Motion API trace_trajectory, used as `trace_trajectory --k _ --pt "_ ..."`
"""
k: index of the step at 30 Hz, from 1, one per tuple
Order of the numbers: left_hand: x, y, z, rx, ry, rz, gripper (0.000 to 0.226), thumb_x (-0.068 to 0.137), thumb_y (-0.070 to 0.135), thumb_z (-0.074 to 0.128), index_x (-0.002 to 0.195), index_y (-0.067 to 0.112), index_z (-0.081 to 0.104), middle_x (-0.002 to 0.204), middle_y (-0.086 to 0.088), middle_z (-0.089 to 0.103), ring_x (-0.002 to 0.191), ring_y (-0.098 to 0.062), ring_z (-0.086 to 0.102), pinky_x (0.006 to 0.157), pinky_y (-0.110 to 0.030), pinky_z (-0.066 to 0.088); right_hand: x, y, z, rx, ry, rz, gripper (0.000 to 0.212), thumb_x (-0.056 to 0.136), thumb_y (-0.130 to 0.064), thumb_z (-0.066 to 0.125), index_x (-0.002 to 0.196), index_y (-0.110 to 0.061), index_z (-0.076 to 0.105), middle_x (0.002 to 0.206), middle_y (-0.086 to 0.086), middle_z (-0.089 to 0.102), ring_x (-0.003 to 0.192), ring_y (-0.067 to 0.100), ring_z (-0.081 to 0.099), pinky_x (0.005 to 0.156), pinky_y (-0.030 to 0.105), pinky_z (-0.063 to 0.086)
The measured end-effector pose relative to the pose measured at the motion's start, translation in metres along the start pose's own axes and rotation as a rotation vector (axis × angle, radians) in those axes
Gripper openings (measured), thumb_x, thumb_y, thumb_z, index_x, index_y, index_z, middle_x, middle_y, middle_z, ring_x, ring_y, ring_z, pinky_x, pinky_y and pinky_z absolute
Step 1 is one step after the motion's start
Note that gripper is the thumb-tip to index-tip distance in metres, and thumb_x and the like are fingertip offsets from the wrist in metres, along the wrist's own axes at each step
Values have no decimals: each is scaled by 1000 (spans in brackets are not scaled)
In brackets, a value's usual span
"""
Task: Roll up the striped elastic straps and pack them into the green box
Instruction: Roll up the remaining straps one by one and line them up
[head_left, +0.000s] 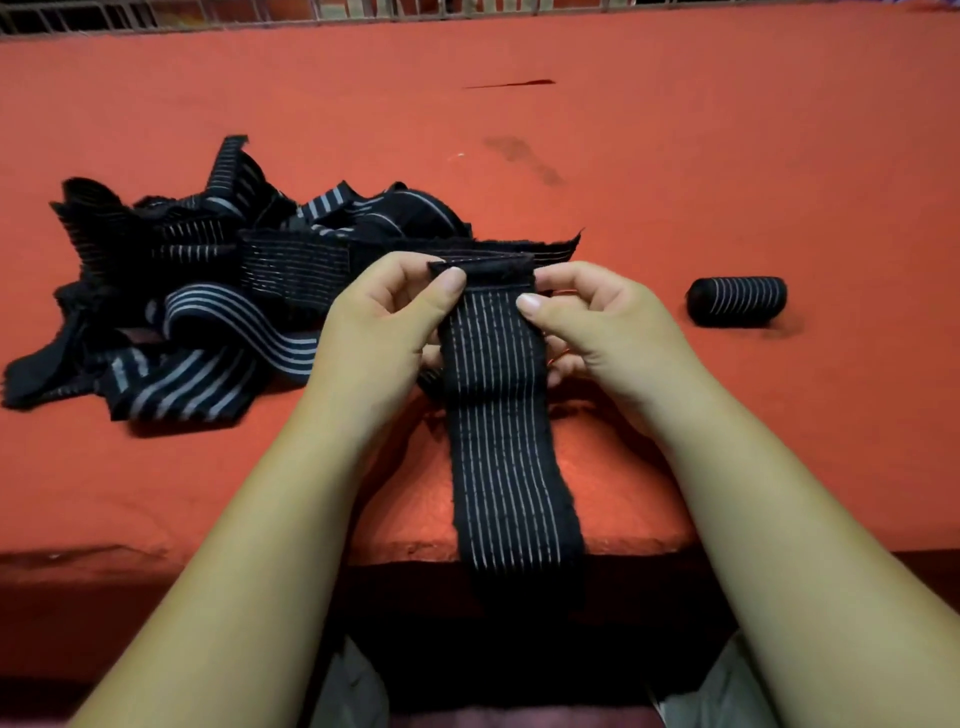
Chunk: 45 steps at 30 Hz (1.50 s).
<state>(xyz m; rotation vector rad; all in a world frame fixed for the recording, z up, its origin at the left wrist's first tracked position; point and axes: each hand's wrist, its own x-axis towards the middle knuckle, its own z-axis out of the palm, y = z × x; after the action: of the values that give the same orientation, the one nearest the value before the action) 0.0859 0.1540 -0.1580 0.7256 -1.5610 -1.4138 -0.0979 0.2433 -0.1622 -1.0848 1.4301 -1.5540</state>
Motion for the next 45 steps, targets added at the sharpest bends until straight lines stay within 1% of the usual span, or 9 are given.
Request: trace_trajectory --k 6,10,17,22,27,31,35,41,45 --pt "5 -9 -5 51 -29 20 15 108 24 65 119 21 75 99 -2 69 84 -17 63 66 -34 55 11 13 3 -37 53 -46 20 104 -13 68 122 -15 74 64 -5 62 55 12 53 48 29 50" --pt "11 -10 -8 4 -35 34 21 112 25 58 122 14 73 86 3 63 69 -9 56 62 -25 52 14 18 5 -33 69 -46 18 104 -9 65 120 -10 73 60 -10 63 51 9 54 48 29 49" --pt "20 -19 -9 -43 -73 -9 18 110 22 63 116 10 76 92 -8 62 83 -17 57 73 -25 57 22 21 2 21 108 -18 17 104 -4 62 117 -5 73 62 -10 65 50 4 55 46 23 46" --pt "21 -27 -7 -90 -24 -38 14 106 10 66 112 4 77 81 -2 70 69 -8 62 64 -17 51 21 24 3 16 101 -25 18 107 -12 62 117 -11 77 75 -9 75 61 1 64 56 19 49" --pt "22 -28 -4 -42 11 -45 13 99 9 75 110 12 83 111 -12 82 109 -29 78 98 -44 62 23 22 3 4 143 12 28 112 -29 53 110 -19 79 84 -3 75 71 11 63 62 28 51" --pt "19 -26 -1 -25 0 -32 20 97 2 74 113 13 81 108 -5 82 113 -27 76 106 -50 60 19 23 3 -8 114 -41 23 104 -32 69 112 -12 77 80 -5 74 66 4 64 58 21 50" --pt "19 -27 -2 -88 2 -70 29 99 -2 71 126 8 74 98 4 78 100 -12 74 92 -35 63 19 27 0 -44 90 -104 14 102 -13 72 115 -11 75 76 -8 74 66 2 66 60 17 50" --pt "19 -30 -3 -61 -86 -84 18 104 15 71 120 11 78 108 -6 79 92 -13 74 78 -29 60 21 29 -1 -112 45 -209 14 101 -12 72 109 -22 74 93 2 73 84 16 63 78 37 51" --pt "20 -32 -3 0 -50 -20 16 108 14 65 118 6 75 95 -7 75 73 -9 66 60 -22 52 21 28 0 -73 28 -211 14 100 -11 73 110 -21 76 91 -7 73 82 11 64 73 29 51"
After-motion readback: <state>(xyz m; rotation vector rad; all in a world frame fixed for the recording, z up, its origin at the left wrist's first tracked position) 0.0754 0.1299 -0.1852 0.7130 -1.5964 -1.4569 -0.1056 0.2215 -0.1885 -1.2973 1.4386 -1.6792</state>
